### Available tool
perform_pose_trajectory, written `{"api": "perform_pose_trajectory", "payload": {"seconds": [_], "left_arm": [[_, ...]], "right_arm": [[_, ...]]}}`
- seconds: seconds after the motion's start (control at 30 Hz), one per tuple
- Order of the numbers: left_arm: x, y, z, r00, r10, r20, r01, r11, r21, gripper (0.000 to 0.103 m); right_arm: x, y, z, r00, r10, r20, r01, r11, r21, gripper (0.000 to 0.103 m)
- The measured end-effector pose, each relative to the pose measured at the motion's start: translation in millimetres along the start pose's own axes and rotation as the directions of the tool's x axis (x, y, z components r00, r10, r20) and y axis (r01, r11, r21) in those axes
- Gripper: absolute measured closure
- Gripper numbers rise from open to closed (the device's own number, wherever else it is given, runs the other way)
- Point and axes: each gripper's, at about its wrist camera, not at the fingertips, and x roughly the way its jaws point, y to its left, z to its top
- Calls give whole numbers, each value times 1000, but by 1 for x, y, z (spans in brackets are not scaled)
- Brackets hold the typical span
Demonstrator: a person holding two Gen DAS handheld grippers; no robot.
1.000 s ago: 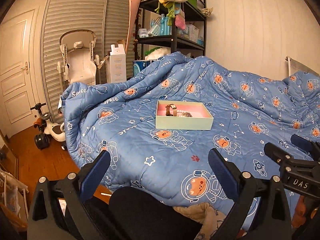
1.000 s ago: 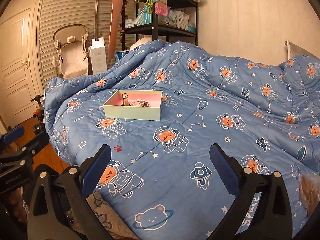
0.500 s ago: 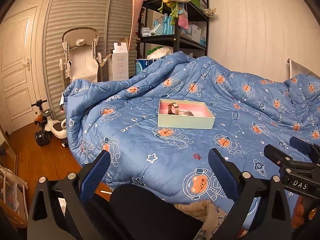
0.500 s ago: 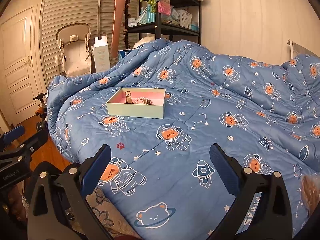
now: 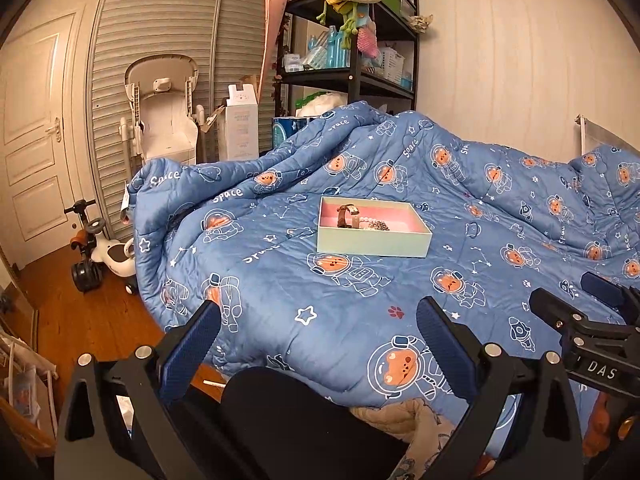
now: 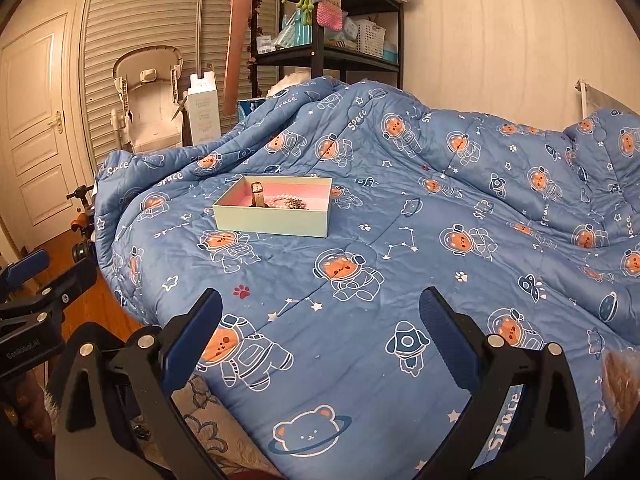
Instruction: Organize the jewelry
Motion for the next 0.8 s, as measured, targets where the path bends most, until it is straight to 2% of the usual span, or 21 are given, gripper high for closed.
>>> {"api": "perform_pose_trajectory", "payload": {"seconds": [0.8], "left_arm": [[-1,1,2,1000,13,-2,-13,1000,-7,7]], "right_arm": [[0,0,0,1000,1,1,-1,1000,0,6]]}}
